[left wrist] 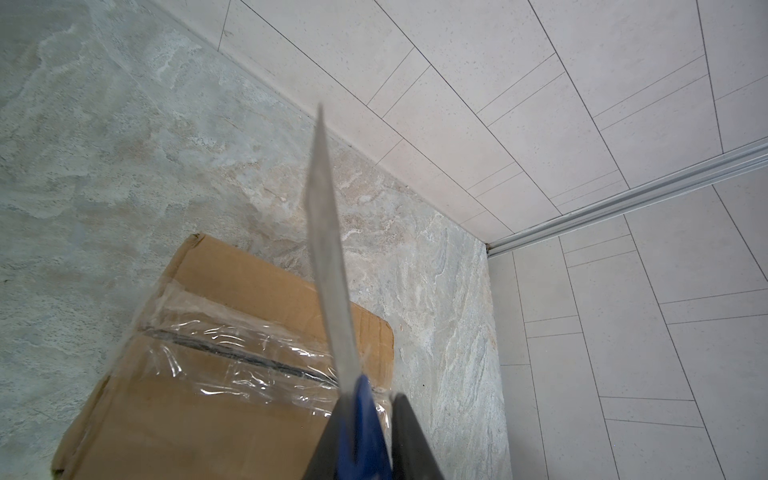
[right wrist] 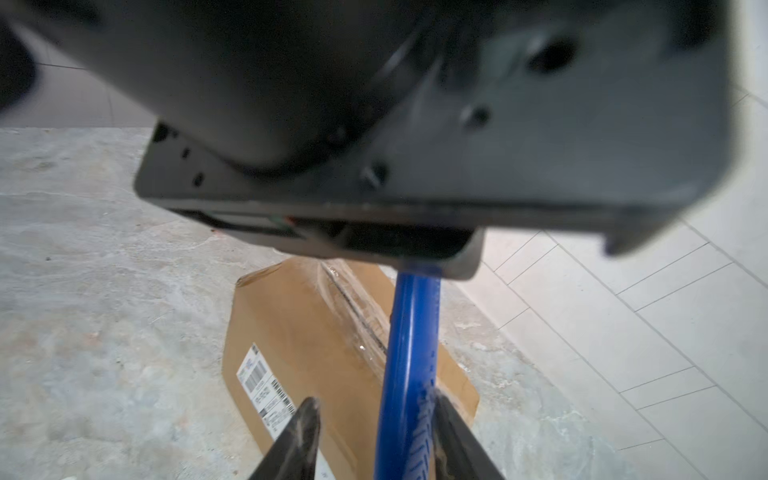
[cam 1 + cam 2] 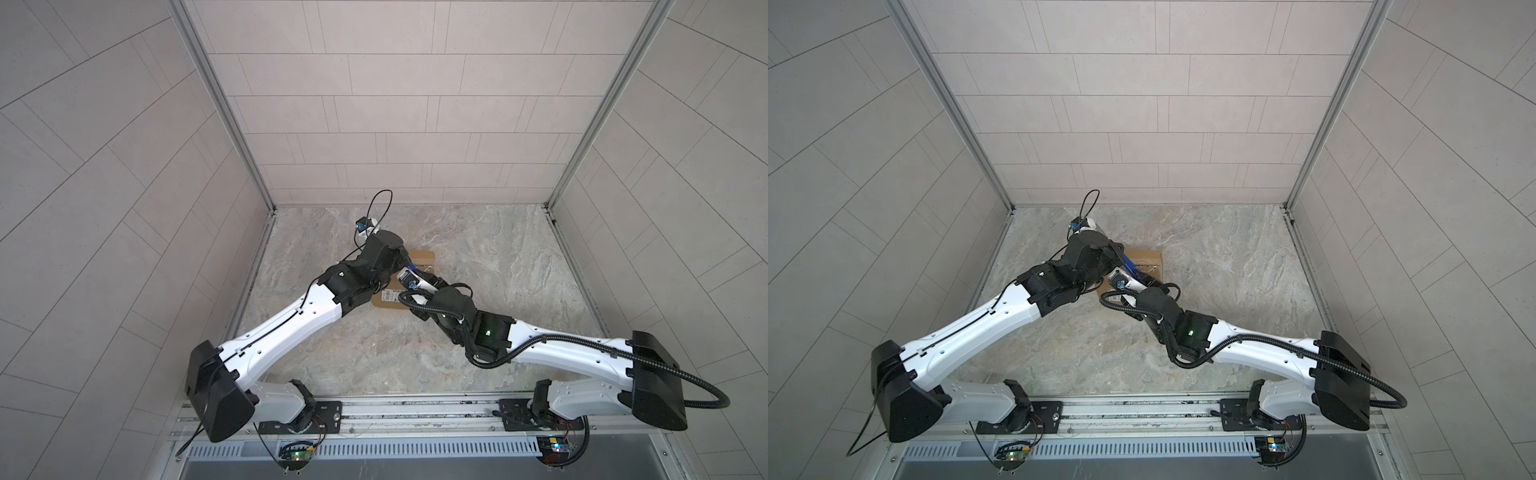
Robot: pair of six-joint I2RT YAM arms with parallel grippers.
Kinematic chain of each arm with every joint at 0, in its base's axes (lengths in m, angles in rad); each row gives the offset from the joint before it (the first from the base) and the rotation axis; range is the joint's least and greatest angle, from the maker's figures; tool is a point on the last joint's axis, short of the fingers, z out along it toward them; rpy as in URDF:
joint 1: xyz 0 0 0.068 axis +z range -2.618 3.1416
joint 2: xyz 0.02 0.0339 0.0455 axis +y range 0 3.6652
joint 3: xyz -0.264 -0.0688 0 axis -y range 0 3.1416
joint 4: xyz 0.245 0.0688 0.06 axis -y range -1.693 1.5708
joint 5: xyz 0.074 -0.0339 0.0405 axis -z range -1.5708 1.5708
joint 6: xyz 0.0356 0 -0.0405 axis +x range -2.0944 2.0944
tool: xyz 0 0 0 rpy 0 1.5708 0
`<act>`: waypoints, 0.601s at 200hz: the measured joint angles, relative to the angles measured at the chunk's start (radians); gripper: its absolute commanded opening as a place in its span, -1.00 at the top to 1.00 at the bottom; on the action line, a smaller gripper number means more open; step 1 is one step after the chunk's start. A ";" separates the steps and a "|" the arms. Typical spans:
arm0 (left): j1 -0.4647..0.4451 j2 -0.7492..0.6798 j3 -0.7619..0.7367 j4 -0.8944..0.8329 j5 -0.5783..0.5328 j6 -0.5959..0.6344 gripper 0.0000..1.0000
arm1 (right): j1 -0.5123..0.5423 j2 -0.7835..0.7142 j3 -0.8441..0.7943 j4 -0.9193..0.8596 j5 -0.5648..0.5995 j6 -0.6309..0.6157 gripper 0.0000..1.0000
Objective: Unpack the express box
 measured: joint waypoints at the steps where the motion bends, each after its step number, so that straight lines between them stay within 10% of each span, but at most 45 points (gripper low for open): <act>1: 0.000 0.000 0.000 0.001 0.000 0.000 1.00 | 0.000 0.001 0.000 0.002 0.001 -0.001 0.13; 73: 0.019 0.000 -0.026 0.013 0.014 -0.014 1.00 | 0.000 0.090 0.000 0.111 0.076 -0.070 0.38; 120: 0.030 -0.007 -0.046 0.029 0.010 -0.051 1.00 | 0.000 0.108 0.000 0.139 0.106 -0.088 0.91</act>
